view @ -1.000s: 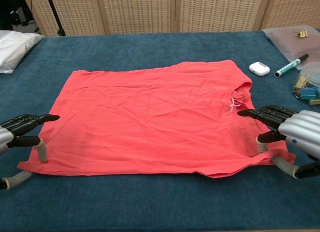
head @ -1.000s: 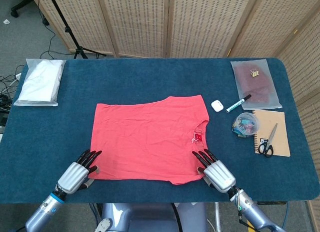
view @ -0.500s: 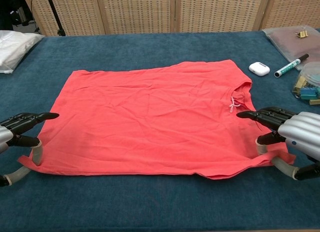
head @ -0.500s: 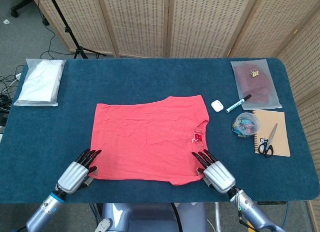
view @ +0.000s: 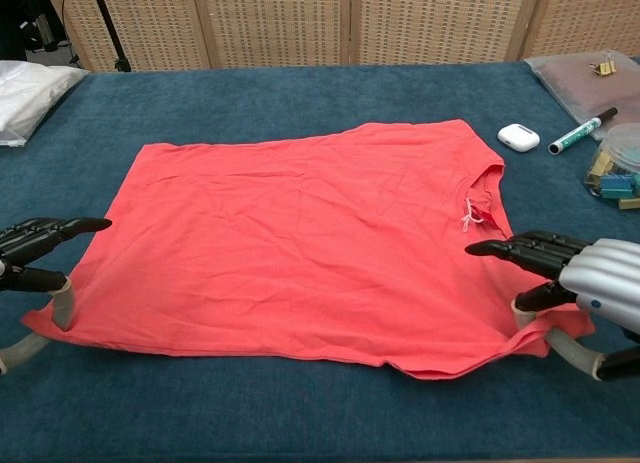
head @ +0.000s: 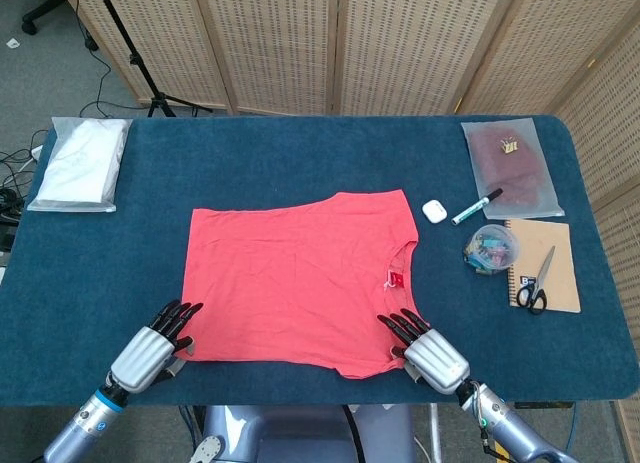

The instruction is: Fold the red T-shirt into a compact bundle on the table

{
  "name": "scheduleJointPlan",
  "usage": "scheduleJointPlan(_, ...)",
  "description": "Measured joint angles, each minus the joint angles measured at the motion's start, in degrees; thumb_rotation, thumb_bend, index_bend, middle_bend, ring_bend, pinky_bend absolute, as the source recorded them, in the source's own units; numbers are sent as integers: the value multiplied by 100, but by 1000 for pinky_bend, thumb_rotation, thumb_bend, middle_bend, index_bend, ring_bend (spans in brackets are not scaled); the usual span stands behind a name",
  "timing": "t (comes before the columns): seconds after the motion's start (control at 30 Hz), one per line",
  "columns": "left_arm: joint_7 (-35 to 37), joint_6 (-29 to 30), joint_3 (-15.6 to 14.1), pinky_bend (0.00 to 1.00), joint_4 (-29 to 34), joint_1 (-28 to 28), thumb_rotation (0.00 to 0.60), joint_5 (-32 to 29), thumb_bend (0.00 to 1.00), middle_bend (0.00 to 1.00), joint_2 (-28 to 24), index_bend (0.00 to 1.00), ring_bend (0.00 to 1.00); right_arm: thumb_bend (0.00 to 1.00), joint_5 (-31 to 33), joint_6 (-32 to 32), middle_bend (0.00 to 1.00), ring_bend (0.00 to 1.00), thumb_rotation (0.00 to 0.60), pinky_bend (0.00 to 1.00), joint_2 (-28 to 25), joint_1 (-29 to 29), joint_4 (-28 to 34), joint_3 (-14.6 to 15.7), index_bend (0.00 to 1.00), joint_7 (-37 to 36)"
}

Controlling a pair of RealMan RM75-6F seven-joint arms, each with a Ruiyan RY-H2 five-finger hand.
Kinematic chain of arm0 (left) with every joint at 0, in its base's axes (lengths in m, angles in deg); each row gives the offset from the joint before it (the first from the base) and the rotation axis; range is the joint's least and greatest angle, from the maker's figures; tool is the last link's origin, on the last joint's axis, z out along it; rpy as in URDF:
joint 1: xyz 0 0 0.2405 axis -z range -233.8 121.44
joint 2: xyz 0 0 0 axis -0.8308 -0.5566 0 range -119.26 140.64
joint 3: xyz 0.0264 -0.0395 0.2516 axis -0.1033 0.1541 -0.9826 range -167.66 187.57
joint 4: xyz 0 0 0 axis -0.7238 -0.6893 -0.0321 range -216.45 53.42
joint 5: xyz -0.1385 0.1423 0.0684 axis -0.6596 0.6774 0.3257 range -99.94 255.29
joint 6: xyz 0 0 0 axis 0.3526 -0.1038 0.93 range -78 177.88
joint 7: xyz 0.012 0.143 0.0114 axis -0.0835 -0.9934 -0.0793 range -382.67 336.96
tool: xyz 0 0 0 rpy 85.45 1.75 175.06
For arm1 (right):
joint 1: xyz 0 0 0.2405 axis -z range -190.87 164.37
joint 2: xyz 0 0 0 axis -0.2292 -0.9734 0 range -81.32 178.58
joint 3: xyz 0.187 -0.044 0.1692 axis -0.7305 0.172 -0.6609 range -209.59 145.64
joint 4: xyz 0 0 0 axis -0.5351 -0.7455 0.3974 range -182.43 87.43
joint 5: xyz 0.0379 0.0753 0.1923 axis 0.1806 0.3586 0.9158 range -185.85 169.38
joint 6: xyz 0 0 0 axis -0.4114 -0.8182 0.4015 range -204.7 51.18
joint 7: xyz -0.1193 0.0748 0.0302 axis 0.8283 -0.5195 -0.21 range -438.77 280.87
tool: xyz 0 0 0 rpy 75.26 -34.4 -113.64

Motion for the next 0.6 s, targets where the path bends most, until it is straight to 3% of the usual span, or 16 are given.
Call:
scheduleJointPlan(0.2, 9, 89, -189, 0, 473, 3, 600, 190, 537, 0, -291, 744, 0, 696, -349, -55, 0, 0, 600, 0, -318, -145, 290, 227, 624, -449)
scheduleJointPlan(0.6, 132, 179, -660, 0, 1195, -27, 600, 593, 541, 0, -848, 744, 0, 693, -971, -385, 0, 0, 600, 0, -919, -240, 750, 662, 634, -638)
